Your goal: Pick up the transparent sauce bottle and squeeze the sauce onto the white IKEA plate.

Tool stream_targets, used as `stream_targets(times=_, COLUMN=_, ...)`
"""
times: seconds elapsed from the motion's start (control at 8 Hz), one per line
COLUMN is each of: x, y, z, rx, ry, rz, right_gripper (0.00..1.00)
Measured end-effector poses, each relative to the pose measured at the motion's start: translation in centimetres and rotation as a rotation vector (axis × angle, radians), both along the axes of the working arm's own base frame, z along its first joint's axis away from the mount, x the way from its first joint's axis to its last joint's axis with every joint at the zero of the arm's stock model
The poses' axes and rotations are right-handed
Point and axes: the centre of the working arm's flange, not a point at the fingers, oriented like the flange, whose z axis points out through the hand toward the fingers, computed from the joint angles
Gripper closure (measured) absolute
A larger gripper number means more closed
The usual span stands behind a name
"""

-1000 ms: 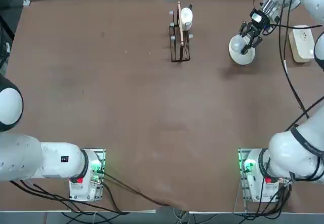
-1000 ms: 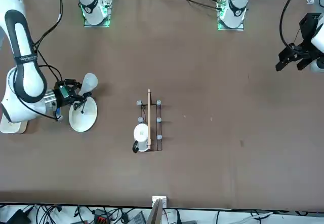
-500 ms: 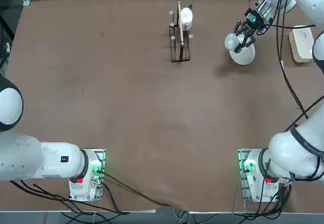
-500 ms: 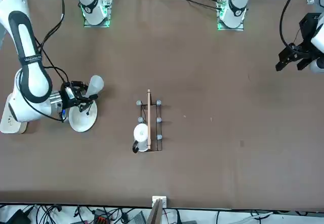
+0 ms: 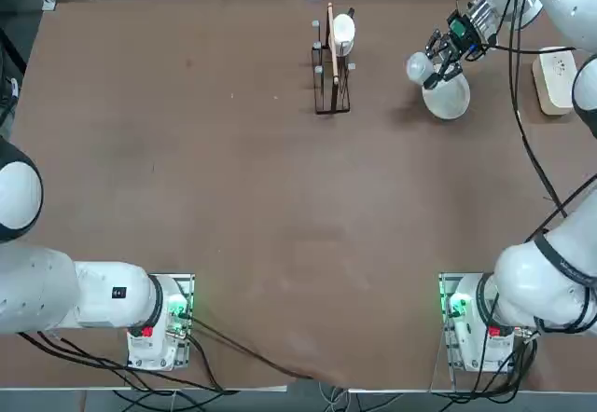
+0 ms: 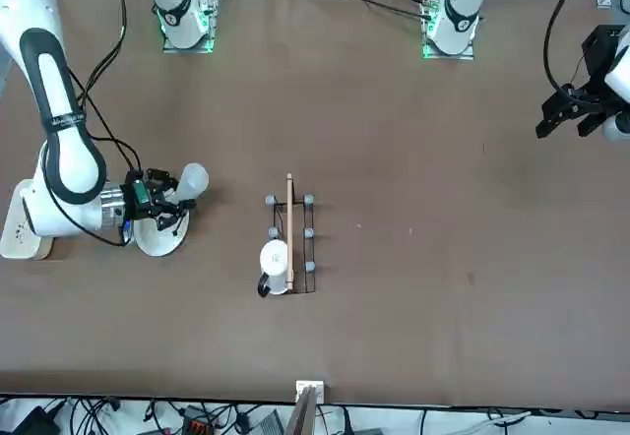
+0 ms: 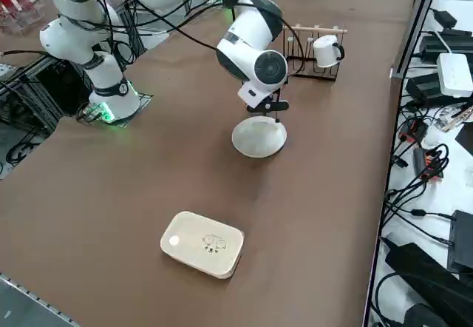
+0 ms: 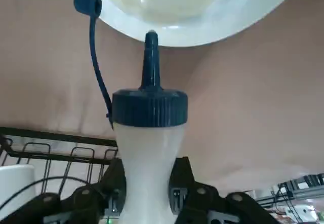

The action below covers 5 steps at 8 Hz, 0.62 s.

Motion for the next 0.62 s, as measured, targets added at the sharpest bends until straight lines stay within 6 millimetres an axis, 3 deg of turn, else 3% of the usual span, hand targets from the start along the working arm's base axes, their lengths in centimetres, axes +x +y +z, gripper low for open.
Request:
stream_targets(times=0.25, x=0.9, y=-1.6, z=0.4, rx=-0.006, ry=-0.020, rz=-0.027, right_gripper=0.56)
stream_targets(times=0.62, x=1.6, y=-3.3, z=-0.9, rx=-0.032, ry=-0.024, rz=-0.028, right_gripper=0.56)
